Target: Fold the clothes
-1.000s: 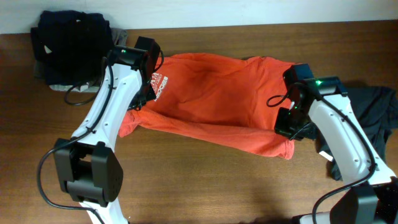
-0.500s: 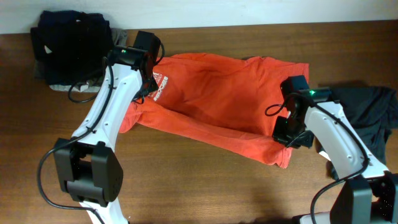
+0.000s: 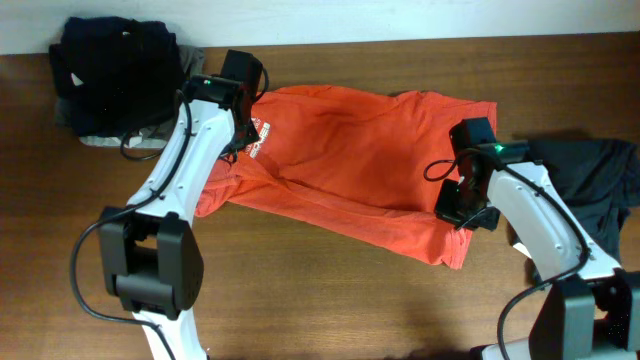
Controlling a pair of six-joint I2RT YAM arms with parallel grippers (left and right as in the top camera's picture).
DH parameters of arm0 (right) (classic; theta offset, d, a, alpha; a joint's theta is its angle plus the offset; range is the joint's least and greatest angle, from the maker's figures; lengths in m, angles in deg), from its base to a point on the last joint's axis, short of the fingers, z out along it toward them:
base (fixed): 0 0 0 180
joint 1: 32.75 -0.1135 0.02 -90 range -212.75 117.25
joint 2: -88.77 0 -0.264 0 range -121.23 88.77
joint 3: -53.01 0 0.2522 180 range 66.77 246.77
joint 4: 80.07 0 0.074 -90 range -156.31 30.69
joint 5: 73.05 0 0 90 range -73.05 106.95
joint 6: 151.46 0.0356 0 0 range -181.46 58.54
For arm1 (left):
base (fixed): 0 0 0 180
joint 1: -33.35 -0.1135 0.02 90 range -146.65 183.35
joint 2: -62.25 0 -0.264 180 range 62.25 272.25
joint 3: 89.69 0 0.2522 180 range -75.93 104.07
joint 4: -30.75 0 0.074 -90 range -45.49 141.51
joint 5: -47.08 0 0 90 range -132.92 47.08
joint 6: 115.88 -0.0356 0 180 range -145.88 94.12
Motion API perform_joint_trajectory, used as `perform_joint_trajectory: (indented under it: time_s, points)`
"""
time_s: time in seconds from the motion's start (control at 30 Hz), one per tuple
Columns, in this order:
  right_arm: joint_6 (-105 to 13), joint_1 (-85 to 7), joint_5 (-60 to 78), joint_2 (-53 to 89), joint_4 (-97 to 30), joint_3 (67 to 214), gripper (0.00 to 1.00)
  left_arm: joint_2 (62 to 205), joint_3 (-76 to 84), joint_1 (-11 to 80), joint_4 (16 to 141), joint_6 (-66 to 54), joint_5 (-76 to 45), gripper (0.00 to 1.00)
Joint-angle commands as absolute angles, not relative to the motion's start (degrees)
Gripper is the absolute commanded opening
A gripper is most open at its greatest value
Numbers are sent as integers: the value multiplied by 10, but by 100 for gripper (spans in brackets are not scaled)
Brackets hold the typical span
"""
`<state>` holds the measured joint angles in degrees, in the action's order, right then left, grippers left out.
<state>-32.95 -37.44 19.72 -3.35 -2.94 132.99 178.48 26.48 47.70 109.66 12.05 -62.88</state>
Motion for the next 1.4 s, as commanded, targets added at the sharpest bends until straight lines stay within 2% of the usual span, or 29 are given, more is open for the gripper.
perform_joint_trajectory:
  time_s: [0.0, 0.1, 0.17, 0.23, 0.33, 0.37, 0.4, 0.47, 0.5, 0.67, 0.9, 1.2, 1.27, 1.37]
  points:
    - [-324, -372, 216, -46, -42, 1326, 9, 1803, 262, 478, 1083, 111, -637, 9]
    - [-324, -372, 230, -47, -44, 1326, 13, 1803, 262, 478, 1072, 86, -638, 11]
    - [-324, -372, 246, -47, -44, 1326, 25, 1803, 262, 478, 1070, 72, -638, 14]
    - [-324, -372, 261, -47, -44, 1326, 27, 1803, 262, 478, 1071, 61, -637, 17]
    - [-324, -372, 276, -47, -44, 1326, 41, 1803, 262, 478, 1071, 52, -638, 25]
    - [-324, -372, 284, -47, -44, 1326, 50, 1803, 262, 478, 1071, 53, -637, 32]
    - [-324, -372, 292, -47, -44, 1326, 57, 1803, 262, 478, 1071, 52, -638, 44]
    - [-324, -371, 310, -47, -46, 1326, 59, 1803, 262, 478, 1073, 52, -638, 87]
    - [-324, -368, 317, -47, -47, 1326, 60, 1803, 262, 478, 1073, 52, -637, 99]
    - [-325, -347, 288, -47, -48, 1326, 64, 1802, 262, 478, 1078, -1, -637, 99]
    - [-387, -346, 146, -47, -62, 1327, 65, 1798, 268, 478, 1131, 7, -628, 99]
    - [-387, -346, 109, -47, -100, 1327, 66, 1799, 261, 478, 1151, 44, -472, 99]
    - [-387, -346, 109, -47, -101, 1327, 66, 1801, 254, 478, 1151, 63, -468, 95]
    - [-387, -346, 109, -47, -100, 1327, 67, 1806, 243, 478, 1147, 78, -442, 77]
